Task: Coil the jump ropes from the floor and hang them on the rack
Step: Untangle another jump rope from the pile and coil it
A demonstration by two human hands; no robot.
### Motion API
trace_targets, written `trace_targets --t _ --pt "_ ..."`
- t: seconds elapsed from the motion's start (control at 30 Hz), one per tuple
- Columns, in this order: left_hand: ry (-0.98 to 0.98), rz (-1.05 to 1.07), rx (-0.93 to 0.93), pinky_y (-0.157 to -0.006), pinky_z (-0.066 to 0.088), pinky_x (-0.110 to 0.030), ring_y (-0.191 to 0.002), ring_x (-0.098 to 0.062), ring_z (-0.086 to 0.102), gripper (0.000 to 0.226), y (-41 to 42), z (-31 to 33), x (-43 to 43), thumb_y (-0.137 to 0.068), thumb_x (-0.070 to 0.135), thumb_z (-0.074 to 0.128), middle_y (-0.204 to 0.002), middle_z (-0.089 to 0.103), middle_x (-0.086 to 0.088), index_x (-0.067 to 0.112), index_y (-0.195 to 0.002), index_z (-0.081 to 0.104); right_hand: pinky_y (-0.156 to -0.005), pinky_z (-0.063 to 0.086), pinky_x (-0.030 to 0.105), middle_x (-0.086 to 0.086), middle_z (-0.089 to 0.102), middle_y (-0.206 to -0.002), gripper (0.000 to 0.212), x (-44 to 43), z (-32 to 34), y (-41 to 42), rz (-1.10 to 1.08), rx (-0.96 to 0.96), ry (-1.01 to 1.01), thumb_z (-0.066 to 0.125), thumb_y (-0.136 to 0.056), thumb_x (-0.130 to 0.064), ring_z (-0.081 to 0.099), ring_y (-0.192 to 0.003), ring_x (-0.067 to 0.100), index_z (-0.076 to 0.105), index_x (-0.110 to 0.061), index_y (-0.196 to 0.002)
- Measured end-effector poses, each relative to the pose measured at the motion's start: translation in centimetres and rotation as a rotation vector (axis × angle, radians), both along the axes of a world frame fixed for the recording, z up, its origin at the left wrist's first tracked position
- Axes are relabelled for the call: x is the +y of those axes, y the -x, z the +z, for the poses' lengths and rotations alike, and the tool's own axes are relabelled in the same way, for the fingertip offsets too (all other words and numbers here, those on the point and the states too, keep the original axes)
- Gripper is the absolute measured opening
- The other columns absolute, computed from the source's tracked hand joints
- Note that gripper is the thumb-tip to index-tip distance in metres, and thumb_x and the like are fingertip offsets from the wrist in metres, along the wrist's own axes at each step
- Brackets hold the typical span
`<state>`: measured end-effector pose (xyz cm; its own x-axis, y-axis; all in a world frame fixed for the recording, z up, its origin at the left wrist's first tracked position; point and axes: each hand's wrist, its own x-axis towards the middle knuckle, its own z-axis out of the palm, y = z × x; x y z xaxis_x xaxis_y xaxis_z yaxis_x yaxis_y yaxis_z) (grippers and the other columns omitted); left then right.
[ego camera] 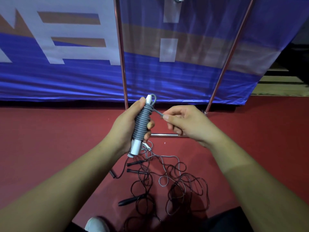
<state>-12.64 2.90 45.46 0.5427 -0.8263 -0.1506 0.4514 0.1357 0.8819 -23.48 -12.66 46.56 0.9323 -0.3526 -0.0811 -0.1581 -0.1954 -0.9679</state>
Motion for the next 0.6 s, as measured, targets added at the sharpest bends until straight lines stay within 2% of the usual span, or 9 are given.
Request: trace_targets --t 0.07,0.17,0.23,0.3,0.37,0.4,0.53,0.6 --pt "-0.025 0.013 -0.012 -0.036 0.040 -0.023 -0.037 -0.020 0.044 0.042 -0.1 0.0 -0.1 -0.089 0.054 0.053 -0.060 0.049 -0.010 0.021 -0.115 0.051 -0.044 0.036 0.019 0.001 0.059 -0.061 0.008 0.0 -0.1 -0.1 -0.057 -0.055 -0.065 0.063 -0.094 -0.008 0.043 -0.047 0.010 0.069 -0.006 -0.099" --pt "-0.041 0.048 0.002 -0.036 0.041 -0.022 -0.037 -0.019 0.044 0.043 0.0 -0.1 -0.3 -0.086 0.055 0.054 -0.062 0.048 -0.010 0.023 -0.114 0.052 -0.046 0.037 0.025 0.009 0.061 -0.065 0.006 0.2 0.3 -0.4 -0.094 -0.190 -0.306 0.063 -0.091 -0.002 0.046 -0.048 0.015 0.063 -0.005 -0.095" --pt "-0.054 0.052 0.014 -0.036 0.041 -0.022 -0.036 -0.019 0.044 0.043 0.0 -0.1 -0.4 -0.086 0.056 0.054 -0.061 0.049 -0.009 0.023 -0.115 0.053 -0.053 0.045 0.026 0.014 0.066 -0.074 0.013 0.3 0.7 -0.4 -0.030 -0.264 -0.509 0.066 -0.086 -0.003 0.054 -0.057 0.018 0.061 -0.002 -0.097" --pt "-0.060 0.042 0.027 -0.036 0.041 -0.021 -0.036 -0.019 0.044 0.044 -0.1 0.0 -0.4 -0.087 0.057 0.053 -0.060 0.050 -0.008 0.023 -0.115 0.054 -0.067 0.055 0.030 0.023 0.068 -0.090 0.026 0.3 1.1 -0.2 0.060 -0.330 -0.616 0.063 -0.085 -0.004 0.064 -0.071 0.025 0.058 0.003 -0.110" --pt "-0.052 0.035 0.029 -0.036 0.041 -0.022 -0.037 -0.019 0.044 0.046 -0.2 0.0 -0.3 -0.086 0.058 0.053 -0.061 0.049 -0.008 0.022 -0.114 0.056 -0.075 0.058 0.034 0.029 0.067 -0.098 0.031 0.3 1.3 -0.1 0.092 -0.374 -0.606 0.057 -0.089 -0.007 0.068 -0.078 0.031 0.053 0.005 -0.117" --pt "-0.043 0.032 0.031 -0.036 0.041 -0.023 -0.037 -0.019 0.044 0.046 -0.1 0.0 -0.2 -0.086 0.057 0.054 -0.061 0.048 -0.009 0.021 -0.115 0.056 -0.074 0.058 0.034 0.028 0.068 -0.097 0.031 0.4 1.3 -0.1 0.075 -0.378 -0.575 0.056 -0.090 -0.011 0.069 -0.077 0.031 0.053 0.005 -0.117" --pt "-0.031 0.007 0.019 -0.035 0.041 -0.023 -0.038 -0.018 0.045 0.040 0.4 -0.1 -0.3 -0.091 0.053 0.052 -0.064 0.045 -0.010 0.022 -0.116 0.053 -0.054 0.048 0.024 0.009 0.065 -0.078 0.029 0.1 1.1 -0.5 -0.121 -0.365 -0.366 0.064 -0.081 -0.025 0.058 -0.062 0.017 0.067 -0.004 -0.102" --pt "-0.047 -0.005 0.012 -0.035 0.041 -0.023 -0.037 -0.017 0.045 0.039 0.6 -0.3 -0.4 -0.096 0.052 0.048 -0.065 0.045 -0.010 0.020 -0.117 0.054 -0.051 0.044 0.023 0.009 0.066 -0.083 0.027 0.2 1.0 -0.6 -0.138 -0.376 -0.403 0.066 -0.079 -0.024 0.055 -0.062 0.015 0.069 -0.005 -0.098"
